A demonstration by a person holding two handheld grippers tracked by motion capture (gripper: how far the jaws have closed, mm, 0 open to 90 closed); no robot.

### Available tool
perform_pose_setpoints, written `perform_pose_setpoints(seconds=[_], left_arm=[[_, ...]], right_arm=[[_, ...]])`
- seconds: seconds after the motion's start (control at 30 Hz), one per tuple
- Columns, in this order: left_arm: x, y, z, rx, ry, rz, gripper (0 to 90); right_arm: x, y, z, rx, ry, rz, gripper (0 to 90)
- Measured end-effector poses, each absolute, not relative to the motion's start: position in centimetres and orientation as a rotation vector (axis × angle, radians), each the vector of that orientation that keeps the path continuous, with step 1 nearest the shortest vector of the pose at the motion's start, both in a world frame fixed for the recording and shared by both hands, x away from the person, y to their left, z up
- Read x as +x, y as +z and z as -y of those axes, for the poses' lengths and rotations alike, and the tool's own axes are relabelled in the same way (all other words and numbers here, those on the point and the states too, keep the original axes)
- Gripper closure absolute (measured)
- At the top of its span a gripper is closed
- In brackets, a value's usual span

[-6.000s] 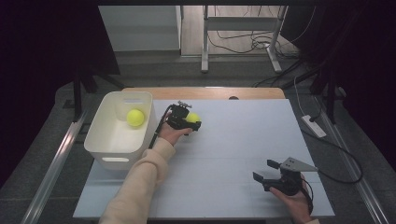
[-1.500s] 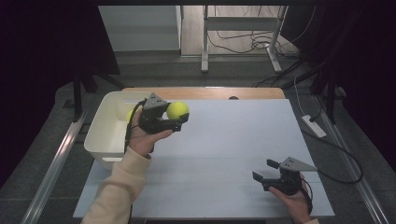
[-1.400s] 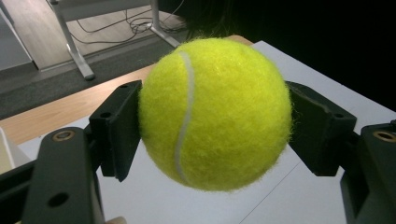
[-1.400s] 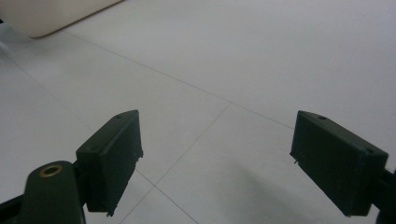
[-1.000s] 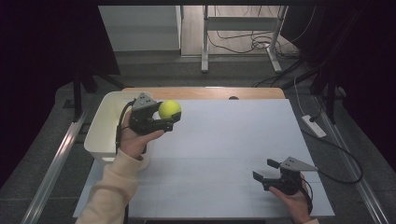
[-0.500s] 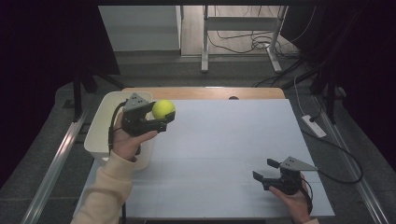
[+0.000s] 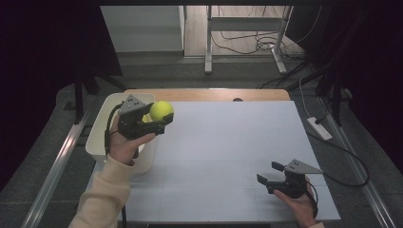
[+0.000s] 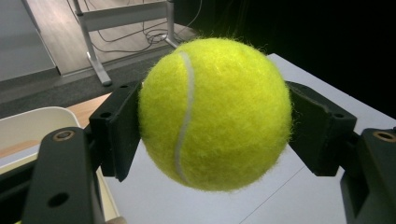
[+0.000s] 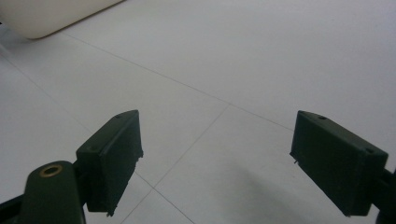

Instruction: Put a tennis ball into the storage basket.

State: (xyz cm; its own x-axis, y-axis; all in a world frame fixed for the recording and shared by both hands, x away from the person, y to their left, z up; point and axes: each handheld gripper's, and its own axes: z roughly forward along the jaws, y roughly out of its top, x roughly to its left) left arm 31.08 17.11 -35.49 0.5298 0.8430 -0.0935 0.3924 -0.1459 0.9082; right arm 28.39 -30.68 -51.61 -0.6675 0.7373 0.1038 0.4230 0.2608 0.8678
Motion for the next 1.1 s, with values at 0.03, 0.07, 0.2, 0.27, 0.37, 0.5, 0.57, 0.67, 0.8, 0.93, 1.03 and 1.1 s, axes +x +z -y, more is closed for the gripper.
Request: perform_pose_setpoints(seconds=[0.03, 0.07, 0.2, 0.27, 0.37, 0.5, 0.57, 0.67, 0.8, 0.93, 1.03, 1.1], left_arm=[[31.0, -35.5, -17.2, 1.751, 0.557, -1.038, 26.4], [31.0, -35.5, -17.2, 1.757, 0.561, -1.036, 26.4], [30.9, -35.4, -17.5, 1.753, 0.567, -1.042, 26.4], [30.8, -35.4, -17.8, 1.749, 0.569, -1.045, 26.4], [30.8, -35.4, -18.2, 1.739, 0.566, -1.05, 26.4], [30.8, -35.4, -18.5, 1.739, 0.572, -1.058, 26.4], [30.8, -35.4, -18.7, 1.736, 0.576, -1.064, 26.4], [30.8, -35.4, -19.0, 1.73, 0.58, -1.07, 26.4], [30.7, -35.5, -19.5, 1.725, 0.586, -1.082, 26.4], [30.7, -35.5, -20.1, 1.716, 0.595, -1.1, 26.4], [30.6, -35.6, -20.5, 1.712, 0.608, -1.111, 26.4], [30.6, -35.6, -20.7, 1.718, 0.622, -1.116, 26.4]], right_arm=[[28.4, -51.6, 30.7, 1.063, 1.368, -2.216, 16.3], [28.4, -51.6, 30.7, 1.063, 1.368, -2.216, 16.3], [28.4, -51.6, 30.7, 1.065, 1.368, -2.214, 16.3], [28.4, -51.6, 30.7, 1.065, 1.366, -2.216, 16.3], [28.4, -51.6, 30.7, 1.061, 1.361, -2.218, 16.3], [28.4, -51.6, 30.7, 1.066, 1.366, -2.214, 16.3], [28.4, -51.6, 30.7, 1.066, 1.365, -2.214, 16.3], [28.4, -51.6, 30.7, 1.066, 1.364, -2.215, 16.3], [28.4, -51.6, 30.7, 1.066, 1.363, -2.215, 16.4], [28.4, -51.6, 30.7, 1.065, 1.364, -2.215, 16.4], [28.4, -51.6, 30.7, 1.065, 1.363, -2.215, 16.4], [28.4, -51.7, 30.7, 1.062, 1.362, -2.217, 16.4]])
